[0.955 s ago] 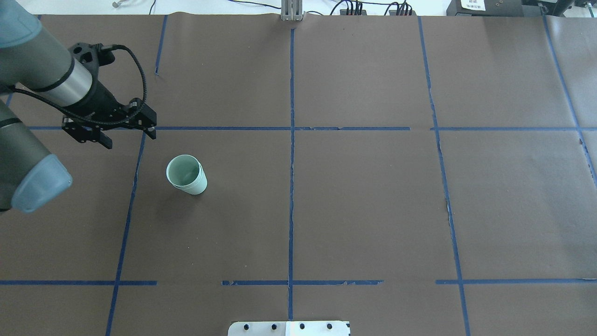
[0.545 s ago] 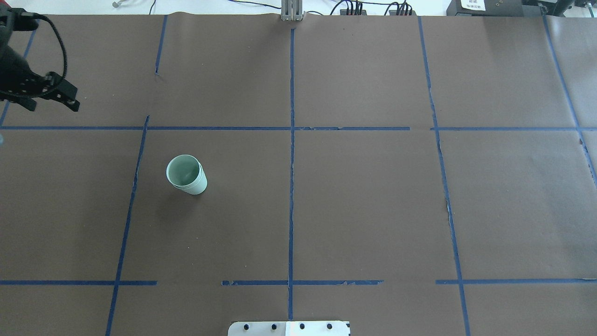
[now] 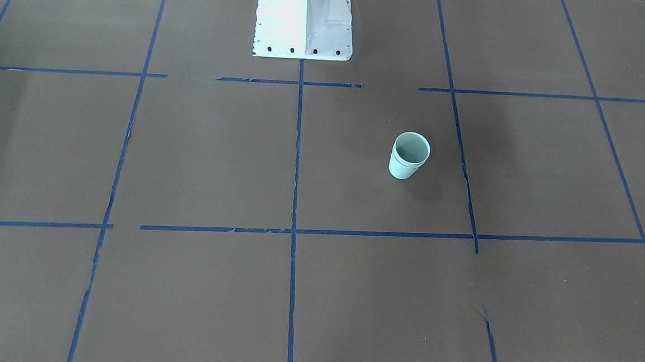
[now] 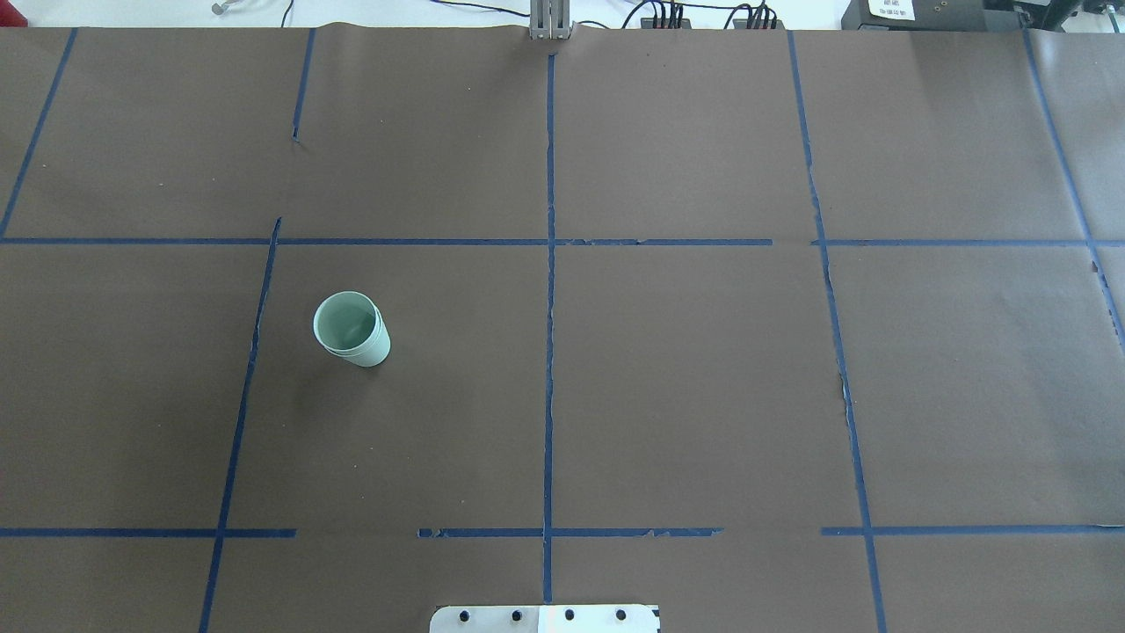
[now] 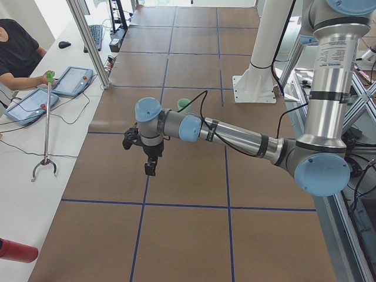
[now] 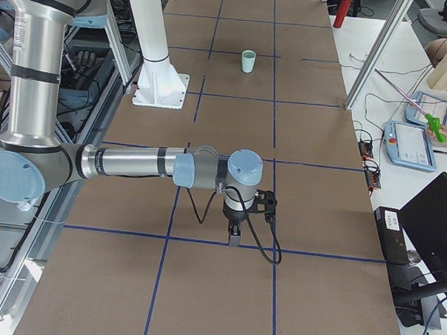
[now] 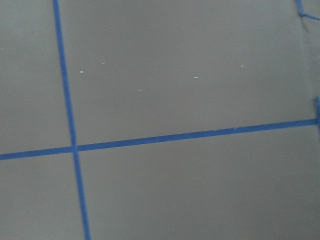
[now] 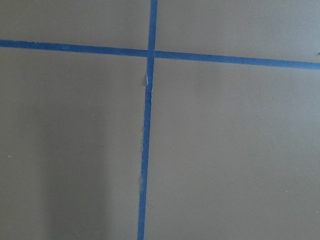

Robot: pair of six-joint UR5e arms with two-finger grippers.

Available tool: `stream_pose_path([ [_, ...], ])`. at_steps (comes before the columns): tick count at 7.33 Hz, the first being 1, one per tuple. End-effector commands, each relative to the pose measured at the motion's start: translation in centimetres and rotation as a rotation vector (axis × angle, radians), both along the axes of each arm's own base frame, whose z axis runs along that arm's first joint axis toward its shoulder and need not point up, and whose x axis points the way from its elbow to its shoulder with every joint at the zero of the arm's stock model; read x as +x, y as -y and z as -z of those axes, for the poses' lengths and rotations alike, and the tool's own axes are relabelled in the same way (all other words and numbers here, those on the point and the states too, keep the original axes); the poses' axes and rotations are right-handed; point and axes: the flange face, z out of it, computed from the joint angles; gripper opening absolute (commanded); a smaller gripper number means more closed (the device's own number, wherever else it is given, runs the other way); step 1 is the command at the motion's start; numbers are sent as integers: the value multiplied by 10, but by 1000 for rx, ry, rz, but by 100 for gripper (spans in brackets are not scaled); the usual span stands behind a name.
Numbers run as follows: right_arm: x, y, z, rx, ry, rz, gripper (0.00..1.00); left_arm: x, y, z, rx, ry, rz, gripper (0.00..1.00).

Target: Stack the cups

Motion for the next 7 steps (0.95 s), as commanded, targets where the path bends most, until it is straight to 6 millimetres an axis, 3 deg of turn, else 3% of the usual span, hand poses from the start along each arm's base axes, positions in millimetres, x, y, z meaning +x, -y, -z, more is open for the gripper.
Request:
stream_pose_path([
  [1, 0, 0, 0, -1, 0, 0, 100, -70, -20, -71, -53, 8, 34, 100],
  [3, 0, 0, 0, -1, 0, 0, 100, -80, -23, -74, -60, 4, 53, 100],
  [7, 0, 0, 0, 0, 0, 0, 100, -79, -24, -74, -70, -1, 55, 100],
])
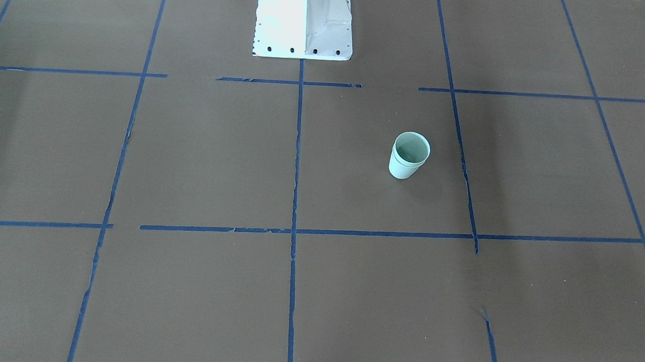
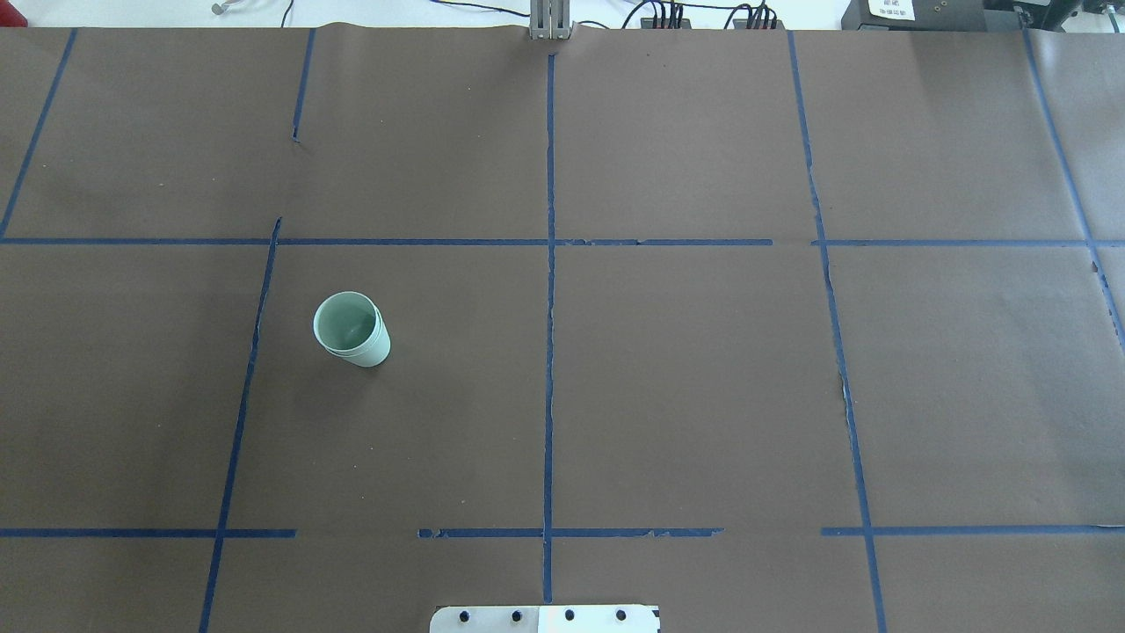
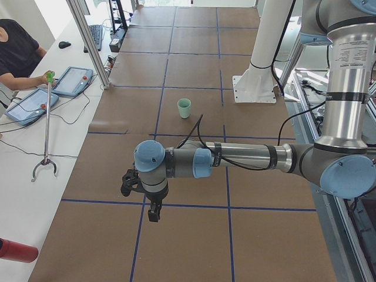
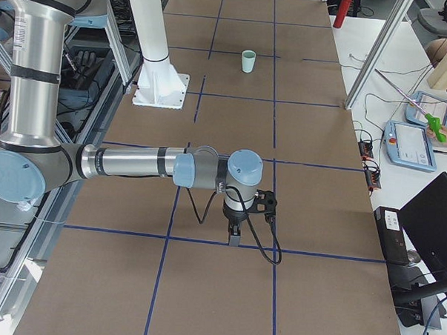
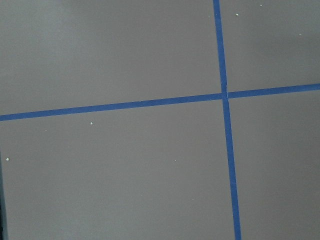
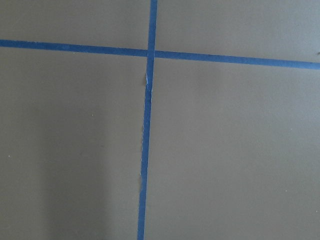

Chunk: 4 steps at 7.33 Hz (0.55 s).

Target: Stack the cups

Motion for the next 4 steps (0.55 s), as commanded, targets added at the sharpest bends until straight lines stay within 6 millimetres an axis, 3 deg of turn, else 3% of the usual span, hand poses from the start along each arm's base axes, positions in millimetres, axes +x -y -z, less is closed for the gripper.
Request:
stream_pose_path([
  [1, 0, 0, 0, -1, 0, 0, 100, 0, 1, 4, -2, -1, 4, 100],
  [4, 0, 0, 0, 0, 0, 0, 100, 1, 3, 5, -2, -1, 5, 100],
])
